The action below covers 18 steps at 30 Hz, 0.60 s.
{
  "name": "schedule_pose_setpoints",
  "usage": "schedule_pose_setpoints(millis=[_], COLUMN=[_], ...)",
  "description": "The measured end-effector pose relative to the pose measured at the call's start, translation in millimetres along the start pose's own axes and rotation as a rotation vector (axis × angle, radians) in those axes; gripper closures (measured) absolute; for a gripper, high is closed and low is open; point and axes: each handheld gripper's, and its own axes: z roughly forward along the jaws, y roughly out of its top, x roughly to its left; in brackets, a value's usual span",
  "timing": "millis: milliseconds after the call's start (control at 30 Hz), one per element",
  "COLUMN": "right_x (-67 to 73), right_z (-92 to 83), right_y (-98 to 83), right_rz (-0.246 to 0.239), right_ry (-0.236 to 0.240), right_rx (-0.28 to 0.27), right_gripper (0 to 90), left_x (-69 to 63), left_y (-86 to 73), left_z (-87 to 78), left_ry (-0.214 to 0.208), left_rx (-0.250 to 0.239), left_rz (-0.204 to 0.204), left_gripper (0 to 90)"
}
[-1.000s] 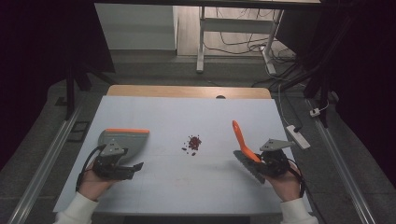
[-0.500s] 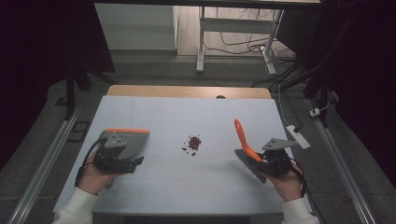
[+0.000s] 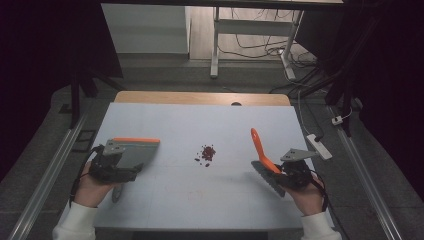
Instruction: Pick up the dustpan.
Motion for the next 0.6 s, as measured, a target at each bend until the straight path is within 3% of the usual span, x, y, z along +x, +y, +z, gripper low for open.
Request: schedule_pose_setpoints(millis=[233,433,533,600], right_x=[2.8,1.8,2.3,3.9], right_z=[1.7,2.1,2.7,3.2], right_y=[1.1,-0.2,-0.7,-0.5], right_rz=[-0.016,-0.009,-0.014,-0.018], right_ry=[0.005,0.001,0.004,0.002], right_rx=[0.003,0.004,0.006,0.011], right_gripper=[70.0,69.9,70.0,69.9], left_x=[16.1,25.1,27.2,28.5], left_y=[-10.3,-18.9,-24.6,-28.8], left_z=[5.2,11.3,13.5,14.8], left_ry=[0.07,0.066,0.088,0.069], left_rx=[0.043,0.077,0.109,0.124], left_rz=[-0.048,-0.091,-0.113,-0.13], left_gripper=[19.6,19.7,19.4,19.1])
